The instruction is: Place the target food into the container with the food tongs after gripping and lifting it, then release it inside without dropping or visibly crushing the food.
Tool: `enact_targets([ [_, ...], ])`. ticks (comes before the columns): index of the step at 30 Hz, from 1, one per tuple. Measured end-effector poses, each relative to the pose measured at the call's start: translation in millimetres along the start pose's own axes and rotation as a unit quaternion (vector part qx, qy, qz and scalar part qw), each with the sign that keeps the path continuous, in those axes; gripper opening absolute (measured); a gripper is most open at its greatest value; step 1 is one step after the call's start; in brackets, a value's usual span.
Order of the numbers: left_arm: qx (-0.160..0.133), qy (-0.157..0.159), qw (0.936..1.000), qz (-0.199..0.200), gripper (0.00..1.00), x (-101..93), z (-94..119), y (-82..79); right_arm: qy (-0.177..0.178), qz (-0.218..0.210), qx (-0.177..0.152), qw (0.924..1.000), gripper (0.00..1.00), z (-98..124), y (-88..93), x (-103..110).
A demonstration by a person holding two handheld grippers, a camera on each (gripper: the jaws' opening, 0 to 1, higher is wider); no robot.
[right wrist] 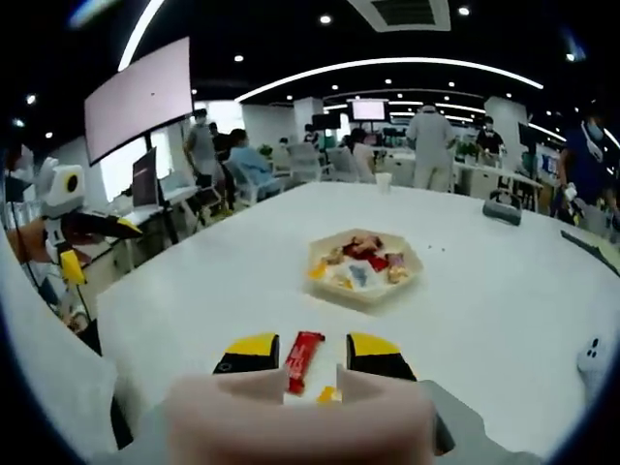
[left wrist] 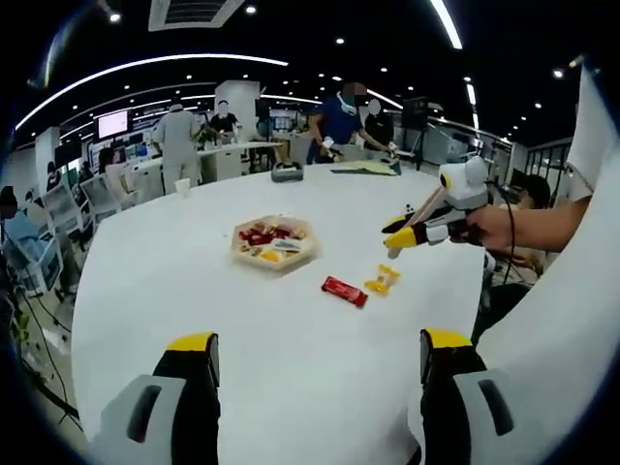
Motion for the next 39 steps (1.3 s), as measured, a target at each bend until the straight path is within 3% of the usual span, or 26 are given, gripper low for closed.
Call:
enact_targets([
  [25,0.014,-0.006,0.9999,-0.004,0.85,-6.5,1.8,-0.5,0.005,-0.008,-0.001,1.0,0.27,-25.5,-4.4,-12.8],
  [39,0.02,-0.008,0.9998,-0.002,0.85,-2.7,5.1,3.4,-0.014,-0.02,0.003,0.9997,0.27,-54.5,-6.6,-0.1],
])
Point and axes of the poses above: the point that each gripper's makers call its tool centre point, and the gripper's own axes: z roughly backward along the fingers, x roughly to its left, y roughly out of its underside, the point moved 6 cm from there along z, roughly backward along the fingers, and after that the axes turned 1 degree about -x, right-handed, at the moved point
